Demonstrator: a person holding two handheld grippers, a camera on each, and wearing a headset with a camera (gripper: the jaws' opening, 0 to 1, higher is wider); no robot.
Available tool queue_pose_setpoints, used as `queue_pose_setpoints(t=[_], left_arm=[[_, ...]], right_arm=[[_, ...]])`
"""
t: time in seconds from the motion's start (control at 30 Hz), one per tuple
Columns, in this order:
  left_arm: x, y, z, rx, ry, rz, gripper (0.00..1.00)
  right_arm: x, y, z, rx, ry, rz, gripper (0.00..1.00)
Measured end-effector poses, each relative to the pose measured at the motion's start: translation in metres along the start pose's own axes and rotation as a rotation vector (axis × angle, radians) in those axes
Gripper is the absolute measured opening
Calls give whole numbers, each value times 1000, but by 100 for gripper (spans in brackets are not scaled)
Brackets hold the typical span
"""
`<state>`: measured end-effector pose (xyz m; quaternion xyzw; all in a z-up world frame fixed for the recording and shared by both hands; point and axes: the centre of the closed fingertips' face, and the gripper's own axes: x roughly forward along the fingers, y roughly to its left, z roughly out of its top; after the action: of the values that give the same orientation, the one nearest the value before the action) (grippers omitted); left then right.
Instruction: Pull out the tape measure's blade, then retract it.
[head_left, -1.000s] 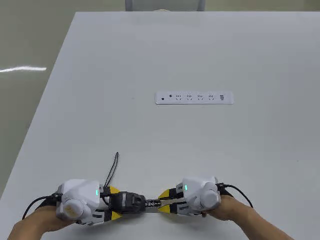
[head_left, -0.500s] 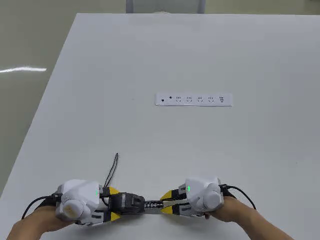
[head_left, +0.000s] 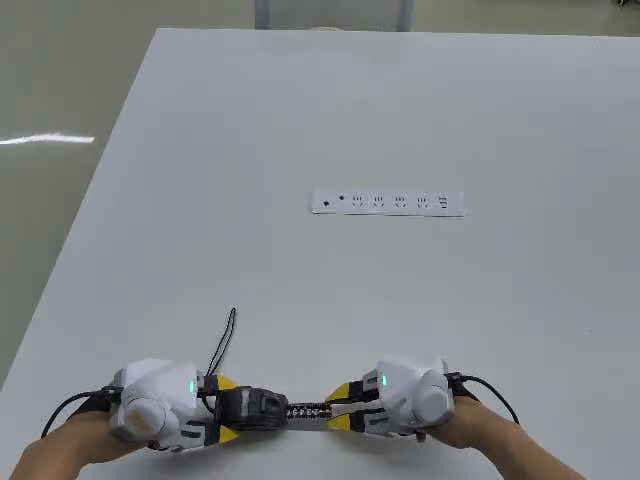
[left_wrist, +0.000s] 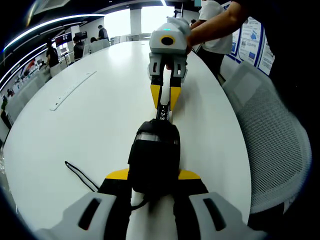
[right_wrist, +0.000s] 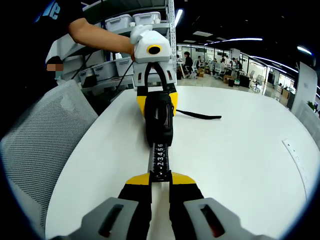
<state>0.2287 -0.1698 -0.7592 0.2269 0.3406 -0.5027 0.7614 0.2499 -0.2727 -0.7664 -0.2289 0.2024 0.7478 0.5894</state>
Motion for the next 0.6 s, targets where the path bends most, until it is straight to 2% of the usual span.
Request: queue_pose_setpoints(t=[0.6], left_arm=[[1,1,0,0,1,0,28]], right_arm=[[-11,0,-8,16,5,-1,10]])
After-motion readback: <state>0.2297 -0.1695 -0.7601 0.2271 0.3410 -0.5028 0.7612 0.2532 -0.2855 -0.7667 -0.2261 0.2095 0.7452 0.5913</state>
